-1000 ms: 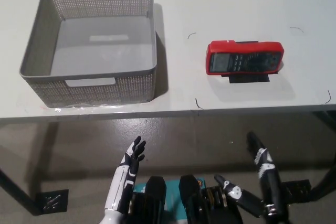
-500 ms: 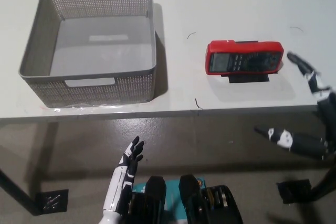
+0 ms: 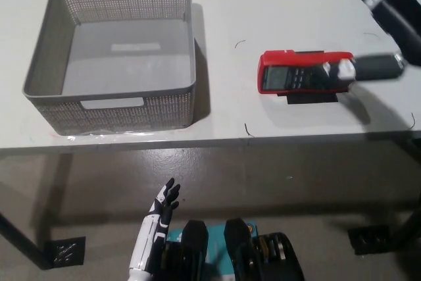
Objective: Use the right hand to pick up a multimeter on the right side and put it into a container on the left side
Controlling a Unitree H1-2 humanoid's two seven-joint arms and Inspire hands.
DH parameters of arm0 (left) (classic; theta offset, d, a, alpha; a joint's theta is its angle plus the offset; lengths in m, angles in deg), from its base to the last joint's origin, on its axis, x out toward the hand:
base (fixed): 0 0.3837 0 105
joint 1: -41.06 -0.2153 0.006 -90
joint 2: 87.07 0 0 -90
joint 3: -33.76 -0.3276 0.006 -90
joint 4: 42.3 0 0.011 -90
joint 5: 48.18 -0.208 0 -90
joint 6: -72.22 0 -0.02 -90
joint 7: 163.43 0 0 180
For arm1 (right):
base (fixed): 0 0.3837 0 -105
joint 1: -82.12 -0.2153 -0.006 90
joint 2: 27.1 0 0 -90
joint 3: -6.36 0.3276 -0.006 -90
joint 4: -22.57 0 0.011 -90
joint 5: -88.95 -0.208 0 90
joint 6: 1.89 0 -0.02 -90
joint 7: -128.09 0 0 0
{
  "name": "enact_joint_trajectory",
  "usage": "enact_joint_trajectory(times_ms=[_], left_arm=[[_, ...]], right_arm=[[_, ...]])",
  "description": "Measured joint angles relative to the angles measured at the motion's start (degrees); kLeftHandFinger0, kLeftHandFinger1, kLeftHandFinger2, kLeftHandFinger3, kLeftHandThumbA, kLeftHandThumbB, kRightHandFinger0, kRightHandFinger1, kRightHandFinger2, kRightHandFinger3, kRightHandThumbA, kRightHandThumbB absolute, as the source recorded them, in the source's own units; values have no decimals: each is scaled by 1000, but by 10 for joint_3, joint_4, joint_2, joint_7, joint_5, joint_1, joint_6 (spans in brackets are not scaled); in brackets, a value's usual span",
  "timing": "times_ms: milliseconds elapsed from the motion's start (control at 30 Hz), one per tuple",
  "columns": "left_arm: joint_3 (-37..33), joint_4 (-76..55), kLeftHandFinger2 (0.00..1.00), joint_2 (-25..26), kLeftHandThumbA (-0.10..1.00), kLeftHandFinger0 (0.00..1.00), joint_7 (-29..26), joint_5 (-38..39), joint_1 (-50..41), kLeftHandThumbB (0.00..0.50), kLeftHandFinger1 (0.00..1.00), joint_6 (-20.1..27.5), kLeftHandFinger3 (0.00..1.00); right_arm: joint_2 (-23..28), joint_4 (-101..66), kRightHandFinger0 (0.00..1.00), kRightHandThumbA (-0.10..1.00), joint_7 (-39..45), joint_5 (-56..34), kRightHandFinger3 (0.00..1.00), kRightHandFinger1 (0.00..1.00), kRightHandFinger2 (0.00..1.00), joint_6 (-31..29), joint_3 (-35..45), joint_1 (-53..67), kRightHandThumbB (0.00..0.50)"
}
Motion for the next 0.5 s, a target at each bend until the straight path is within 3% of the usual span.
enact_joint_trajectory(times_ms=[267,500], left_arm=[[-1,1,1000,1,1000,1000,0,0,-3,497,1000,0,1000],[-6,0,1000,9,1000,1000,0,1,-4,486,1000,3,1000]], right_arm=[[-9,174,1000,1000,78,37,1000,1000,1000,55,-104,-144,500],[-55,395,1000,1000,141,97,1000,1000,1000,91,-232,-268,500]])
